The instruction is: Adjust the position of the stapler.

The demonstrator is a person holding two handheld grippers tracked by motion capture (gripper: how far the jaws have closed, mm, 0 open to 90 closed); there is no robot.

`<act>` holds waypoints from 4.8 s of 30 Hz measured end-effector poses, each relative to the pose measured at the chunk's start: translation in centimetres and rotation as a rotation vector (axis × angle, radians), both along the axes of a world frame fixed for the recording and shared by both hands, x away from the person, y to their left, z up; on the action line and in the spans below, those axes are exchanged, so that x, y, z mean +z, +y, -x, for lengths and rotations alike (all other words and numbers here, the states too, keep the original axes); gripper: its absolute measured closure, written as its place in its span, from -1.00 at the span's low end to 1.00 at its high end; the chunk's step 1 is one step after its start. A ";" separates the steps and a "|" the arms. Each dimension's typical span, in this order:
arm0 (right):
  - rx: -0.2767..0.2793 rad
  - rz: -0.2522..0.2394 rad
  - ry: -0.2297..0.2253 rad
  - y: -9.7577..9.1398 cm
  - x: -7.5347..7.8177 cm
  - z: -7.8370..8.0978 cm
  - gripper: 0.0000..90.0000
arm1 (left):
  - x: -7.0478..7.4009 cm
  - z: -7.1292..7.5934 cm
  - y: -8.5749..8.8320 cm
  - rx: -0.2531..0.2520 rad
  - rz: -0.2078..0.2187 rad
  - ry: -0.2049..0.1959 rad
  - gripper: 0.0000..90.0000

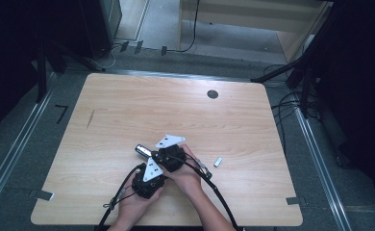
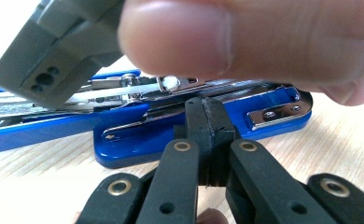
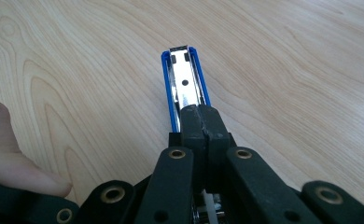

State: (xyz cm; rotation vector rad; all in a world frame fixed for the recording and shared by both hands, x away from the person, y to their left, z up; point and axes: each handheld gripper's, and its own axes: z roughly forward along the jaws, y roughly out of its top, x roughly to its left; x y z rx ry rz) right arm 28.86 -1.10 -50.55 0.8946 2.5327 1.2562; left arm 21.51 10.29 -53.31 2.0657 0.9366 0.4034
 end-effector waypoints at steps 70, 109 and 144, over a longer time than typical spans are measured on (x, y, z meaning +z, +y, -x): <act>-0.357 -0.007 -0.005 -18.1 -3.6 2.8 1.00 | 0.0 0.0 0.0 0.004 -0.003 -0.001 1.00; -0.409 -0.040 -0.027 -22.1 -2.2 3.6 0.91 | 0.0 0.0 0.0 0.004 -0.003 -0.002 1.00; -0.417 0.002 0.000 -20.5 -4.2 3.7 0.73 | 0.0 0.1 0.0 0.001 -0.008 -0.006 1.00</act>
